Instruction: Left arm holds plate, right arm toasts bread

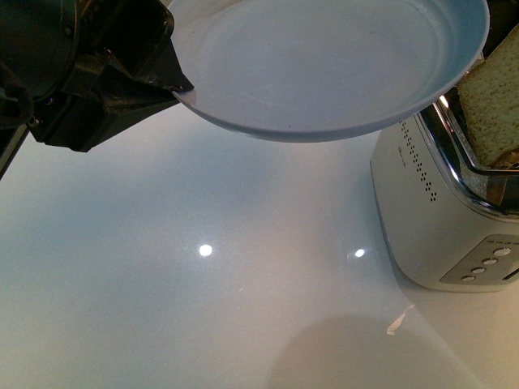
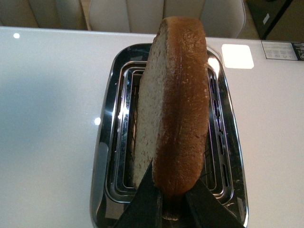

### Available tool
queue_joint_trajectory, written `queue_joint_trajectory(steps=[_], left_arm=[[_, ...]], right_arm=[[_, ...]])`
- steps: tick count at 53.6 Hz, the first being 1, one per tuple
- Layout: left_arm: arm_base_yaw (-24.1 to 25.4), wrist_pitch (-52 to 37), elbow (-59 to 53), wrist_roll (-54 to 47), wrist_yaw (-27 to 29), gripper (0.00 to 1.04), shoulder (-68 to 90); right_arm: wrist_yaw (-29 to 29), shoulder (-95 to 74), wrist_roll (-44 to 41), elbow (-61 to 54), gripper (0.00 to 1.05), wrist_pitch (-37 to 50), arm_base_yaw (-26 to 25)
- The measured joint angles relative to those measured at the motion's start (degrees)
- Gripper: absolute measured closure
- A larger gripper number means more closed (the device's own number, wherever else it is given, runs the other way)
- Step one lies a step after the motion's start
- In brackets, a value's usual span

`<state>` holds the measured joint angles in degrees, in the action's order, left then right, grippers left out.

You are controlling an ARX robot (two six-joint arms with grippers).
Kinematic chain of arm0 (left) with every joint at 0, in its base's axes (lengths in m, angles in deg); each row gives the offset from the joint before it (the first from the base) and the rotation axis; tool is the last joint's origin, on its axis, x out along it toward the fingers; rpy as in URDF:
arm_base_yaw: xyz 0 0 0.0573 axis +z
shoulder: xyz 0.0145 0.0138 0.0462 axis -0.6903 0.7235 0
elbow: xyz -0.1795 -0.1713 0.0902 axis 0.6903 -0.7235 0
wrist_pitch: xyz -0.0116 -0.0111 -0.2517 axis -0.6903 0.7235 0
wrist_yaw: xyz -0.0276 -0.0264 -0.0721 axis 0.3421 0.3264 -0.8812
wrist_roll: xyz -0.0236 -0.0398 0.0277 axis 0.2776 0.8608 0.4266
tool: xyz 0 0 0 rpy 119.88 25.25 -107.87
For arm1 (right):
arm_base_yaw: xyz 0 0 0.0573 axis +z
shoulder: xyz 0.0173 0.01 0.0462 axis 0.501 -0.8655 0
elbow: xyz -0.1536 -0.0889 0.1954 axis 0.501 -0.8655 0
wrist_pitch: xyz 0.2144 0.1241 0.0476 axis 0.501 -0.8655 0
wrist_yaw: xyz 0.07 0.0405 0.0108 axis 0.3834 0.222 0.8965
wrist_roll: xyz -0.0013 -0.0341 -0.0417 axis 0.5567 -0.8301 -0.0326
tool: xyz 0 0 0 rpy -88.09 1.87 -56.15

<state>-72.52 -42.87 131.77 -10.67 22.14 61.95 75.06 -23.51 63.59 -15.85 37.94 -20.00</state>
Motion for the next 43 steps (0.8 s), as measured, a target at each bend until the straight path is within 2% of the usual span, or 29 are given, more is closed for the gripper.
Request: queue_joint_trajectory(steps=[43], left_arm=[[0.0, 0.0, 0.0, 0.0, 0.0, 1.02, 0.0]], right_arm=[[-2.4, -7.8, -7.0, 8.7, 1.02, -7.2, 2.3]])
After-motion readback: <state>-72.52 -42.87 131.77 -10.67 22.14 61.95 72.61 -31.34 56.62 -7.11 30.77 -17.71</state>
